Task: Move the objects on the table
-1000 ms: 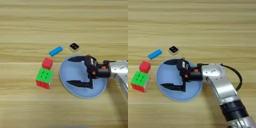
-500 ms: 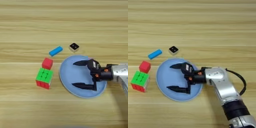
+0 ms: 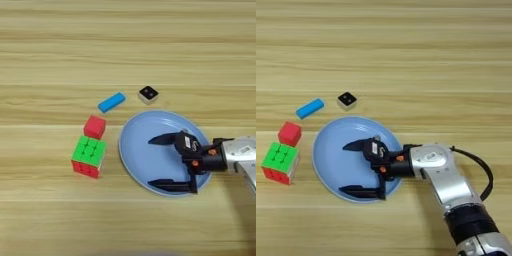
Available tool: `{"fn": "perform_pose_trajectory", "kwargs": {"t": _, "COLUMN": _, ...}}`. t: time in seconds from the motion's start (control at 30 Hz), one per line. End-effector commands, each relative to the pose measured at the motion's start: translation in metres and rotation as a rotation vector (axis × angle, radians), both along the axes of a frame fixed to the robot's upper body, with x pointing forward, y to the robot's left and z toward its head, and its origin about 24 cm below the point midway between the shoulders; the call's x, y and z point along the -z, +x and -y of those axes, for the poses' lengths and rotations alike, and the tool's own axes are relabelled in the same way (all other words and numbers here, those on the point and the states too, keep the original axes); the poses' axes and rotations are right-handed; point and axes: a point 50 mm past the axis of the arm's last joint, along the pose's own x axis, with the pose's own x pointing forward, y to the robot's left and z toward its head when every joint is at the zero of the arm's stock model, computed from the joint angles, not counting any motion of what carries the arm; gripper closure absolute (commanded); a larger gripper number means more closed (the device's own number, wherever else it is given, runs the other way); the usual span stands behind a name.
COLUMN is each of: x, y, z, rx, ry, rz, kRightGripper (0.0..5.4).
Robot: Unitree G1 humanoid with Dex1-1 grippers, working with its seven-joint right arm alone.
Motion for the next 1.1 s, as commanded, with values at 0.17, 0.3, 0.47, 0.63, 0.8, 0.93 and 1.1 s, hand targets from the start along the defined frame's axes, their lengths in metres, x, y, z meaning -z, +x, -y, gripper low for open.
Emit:
{"fn": "perform_pose_trajectory", "kwargs": {"t": 0.17, "x": -0.021, "y": 0.006, "z": -0.002, "rx": -0.066, "ry": -0.012, "rz": 0.094, "kRightGripper": 0.02}}
{"fn": "perform_pose_trajectory", "kwargs": {"t": 0.3, "x": -0.023, "y": 0.001, "z": 0.001, "rx": -0.118, "ry": -0.030, "rz": 0.083, "kRightGripper": 0.02}}
{"fn": "perform_pose_trajectory", "kwargs": {"t": 0.47, "x": -0.027, "y": -0.006, "z": 0.006, "rx": -0.182, "ry": -0.053, "rz": 0.077, "kRightGripper": 0.02}}
{"fn": "perform_pose_trajectory", "kwargs": {"t": 0.63, "x": -0.028, "y": -0.013, "z": 0.014, "rx": -0.226, "ry": -0.086, "rz": 0.063, "kRightGripper": 0.02}}
{"fn": "perform_pose_trajectory", "kwargs": {"t": 0.8, "x": -0.026, "y": -0.018, "z": 0.021, "rx": -0.251, "ry": -0.116, "rz": 0.038, "kRightGripper": 0.02}}
{"fn": "perform_pose_trajectory", "kwargs": {"t": 0.93, "x": -0.025, "y": -0.026, "z": 0.025, "rx": -0.294, "ry": -0.138, "rz": 0.010, "kRightGripper": 0.02}}
{"fn": "perform_pose_trajectory", "kwargs": {"t": 1.1, "x": -0.023, "y": -0.031, "z": 0.030, "rx": -0.327, "ry": -0.170, "rz": -0.011, "kRightGripper": 0.02}}
